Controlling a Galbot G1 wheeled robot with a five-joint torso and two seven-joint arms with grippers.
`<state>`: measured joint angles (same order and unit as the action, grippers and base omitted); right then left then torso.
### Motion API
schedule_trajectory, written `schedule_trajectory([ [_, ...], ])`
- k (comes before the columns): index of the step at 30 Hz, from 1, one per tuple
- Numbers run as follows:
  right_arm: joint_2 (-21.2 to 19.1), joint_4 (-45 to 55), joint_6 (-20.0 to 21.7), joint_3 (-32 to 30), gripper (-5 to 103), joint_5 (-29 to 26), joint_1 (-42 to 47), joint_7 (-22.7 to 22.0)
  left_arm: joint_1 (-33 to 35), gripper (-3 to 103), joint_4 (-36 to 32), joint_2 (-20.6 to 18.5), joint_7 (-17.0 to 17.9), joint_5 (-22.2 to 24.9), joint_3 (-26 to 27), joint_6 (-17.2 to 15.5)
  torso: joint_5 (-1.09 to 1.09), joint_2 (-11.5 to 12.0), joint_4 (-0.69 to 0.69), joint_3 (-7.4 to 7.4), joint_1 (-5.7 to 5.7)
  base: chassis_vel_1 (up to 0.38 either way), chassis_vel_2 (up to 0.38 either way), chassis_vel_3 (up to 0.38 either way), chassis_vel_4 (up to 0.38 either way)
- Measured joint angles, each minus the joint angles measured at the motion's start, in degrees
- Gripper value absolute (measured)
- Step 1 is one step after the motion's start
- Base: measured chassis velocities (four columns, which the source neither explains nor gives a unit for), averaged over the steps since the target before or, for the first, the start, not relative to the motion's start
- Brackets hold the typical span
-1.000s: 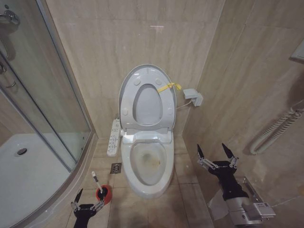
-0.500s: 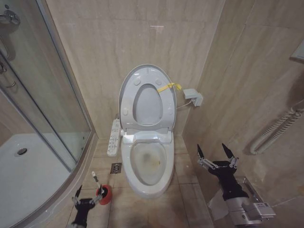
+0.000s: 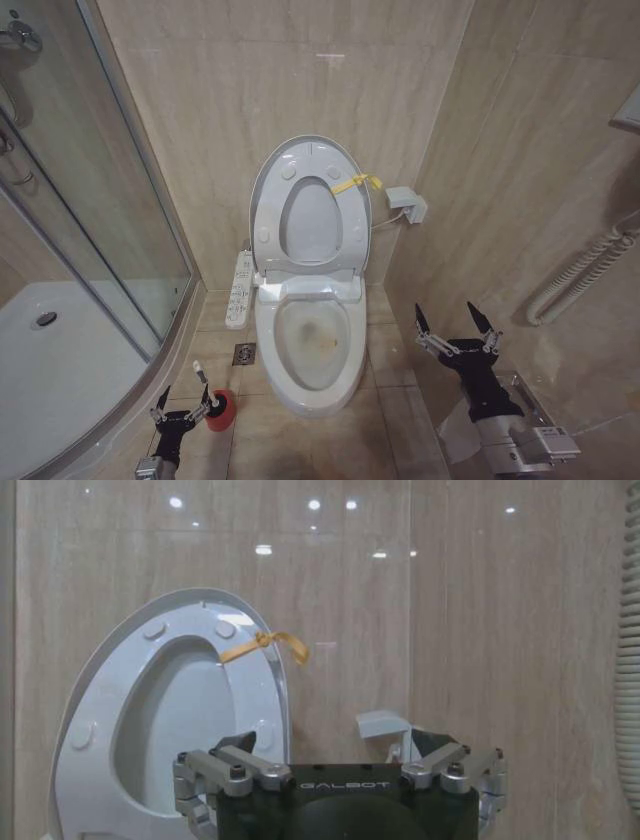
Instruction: Open the toilet lid, clean the toilet bowl with a toilet brush, close the toilet lid, and flush.
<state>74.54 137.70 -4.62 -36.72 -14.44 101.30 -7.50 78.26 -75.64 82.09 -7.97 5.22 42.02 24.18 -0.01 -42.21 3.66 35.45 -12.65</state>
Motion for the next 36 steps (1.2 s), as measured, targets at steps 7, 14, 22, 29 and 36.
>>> schedule_trajectory([
  [7, 0.00, 0.00, 0.00, 0.00, 100, 0.00, 0.00, 0.00, -3.17, 97, 4.64, -1.33, -0.03, 0.05, -0.09, 1.55, 0.00, 0.00, 0.01, 0.00, 0.00, 0.000, 0.000, 0.000, 0.000],
  [14, 0.00, 0.00, 0.00, 0.00, 100, 0.00, 0.00, 0.00, -5.88, 100, 8.95, -2.33, -0.12, 0.38, -0.94, 2.87, 0.01, 0.00, 0.00, 0.00, 0.00, 0.000, 0.000, 0.000, 0.000],
  [22, 0.00, 0.00, 0.00, 0.00, 100, 0.00, 0.00, 0.00, -10.34, 100, 15.07, -2.39, -0.09, -1.71, -1.97, 6.07, 0.00, 0.00, 0.01, 0.00, 0.00, 0.000, 0.000, 0.000, 0.000],
  [29, 0.00, 0.00, 0.00, 0.00, 100, 0.00, 0.00, 0.00, -13.82, 98, 17.75, -2.71, -0.18, -2.57, -2.44, 6.35, 0.01, 0.00, 0.01, 0.00, 0.00, 0.000, 0.000, 0.000, 0.000],
  [36, 0.00, 0.00, 0.00, 0.00, 100, 0.00, 0.00, 0.00, -15.70, 98, 19.37, -3.09, -0.44, -2.46, -2.60, 6.52, 0.01, 0.00, 0.01, 0.00, 0.00, 0.000, 0.000, 0.000, 0.000],
])
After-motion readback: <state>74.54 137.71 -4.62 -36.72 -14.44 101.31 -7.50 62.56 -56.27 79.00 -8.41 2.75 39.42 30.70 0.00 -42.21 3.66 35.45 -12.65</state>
